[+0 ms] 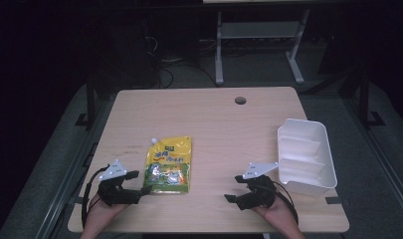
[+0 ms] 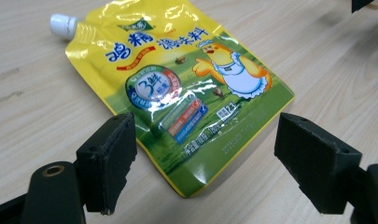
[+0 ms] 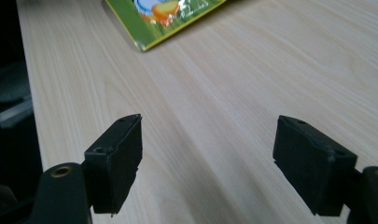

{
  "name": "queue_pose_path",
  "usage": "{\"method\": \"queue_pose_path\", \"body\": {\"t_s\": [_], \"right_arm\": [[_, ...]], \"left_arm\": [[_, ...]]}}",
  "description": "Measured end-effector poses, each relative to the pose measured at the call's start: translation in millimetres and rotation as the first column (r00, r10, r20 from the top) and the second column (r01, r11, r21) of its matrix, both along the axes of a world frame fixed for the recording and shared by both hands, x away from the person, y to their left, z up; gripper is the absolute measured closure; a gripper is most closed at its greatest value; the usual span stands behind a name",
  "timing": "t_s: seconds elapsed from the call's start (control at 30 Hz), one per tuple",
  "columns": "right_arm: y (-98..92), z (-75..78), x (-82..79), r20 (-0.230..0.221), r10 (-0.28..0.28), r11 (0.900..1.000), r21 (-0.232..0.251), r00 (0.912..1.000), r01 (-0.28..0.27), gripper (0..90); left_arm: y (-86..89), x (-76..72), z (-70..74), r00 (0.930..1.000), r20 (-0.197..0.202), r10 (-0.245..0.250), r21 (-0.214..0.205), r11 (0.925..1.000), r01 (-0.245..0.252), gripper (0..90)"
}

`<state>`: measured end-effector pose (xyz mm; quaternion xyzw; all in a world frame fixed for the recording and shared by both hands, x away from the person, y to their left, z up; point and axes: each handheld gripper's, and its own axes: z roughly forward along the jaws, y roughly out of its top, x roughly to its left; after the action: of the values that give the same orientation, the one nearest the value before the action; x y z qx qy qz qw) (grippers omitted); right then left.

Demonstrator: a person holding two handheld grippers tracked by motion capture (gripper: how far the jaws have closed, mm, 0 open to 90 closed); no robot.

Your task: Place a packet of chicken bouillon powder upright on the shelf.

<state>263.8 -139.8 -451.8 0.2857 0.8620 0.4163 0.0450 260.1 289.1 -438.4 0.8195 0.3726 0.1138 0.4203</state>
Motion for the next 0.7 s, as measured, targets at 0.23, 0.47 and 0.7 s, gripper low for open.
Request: {"method": "queue_pose_path", "body": {"t_s": [0.23, 0.47, 0.7], "right_arm": [[7.0, -1.4, 6.9, -0.005, 0.013, 0.9999, -0.006, 0.9999, -0.013, 21.4], [25.6, 9.8, 28.2, -0.013, 0.035, 0.9993, 0.015, 0.9993, -0.035, 22.5], [42.4, 26.0, 59.3, -0.085, 0.073, 0.9954, 0.068, 0.9937, -0.067, 24.1]], "left_arm": [[-2.0, 5.8, -4.2, 0.9998, -0.008, -0.017, 0.004, 0.9998, 0.017, 21.3], [-1.4, 7.8, -1.6, 0.9999, 0.002, -0.010, 0.017, 0.9998, 0.010, 23.6], [-4.6, 14.7, 0.3, 0.9994, -0.024, -0.024, 0.006, 0.9997, 0.024, 36.7]]}}
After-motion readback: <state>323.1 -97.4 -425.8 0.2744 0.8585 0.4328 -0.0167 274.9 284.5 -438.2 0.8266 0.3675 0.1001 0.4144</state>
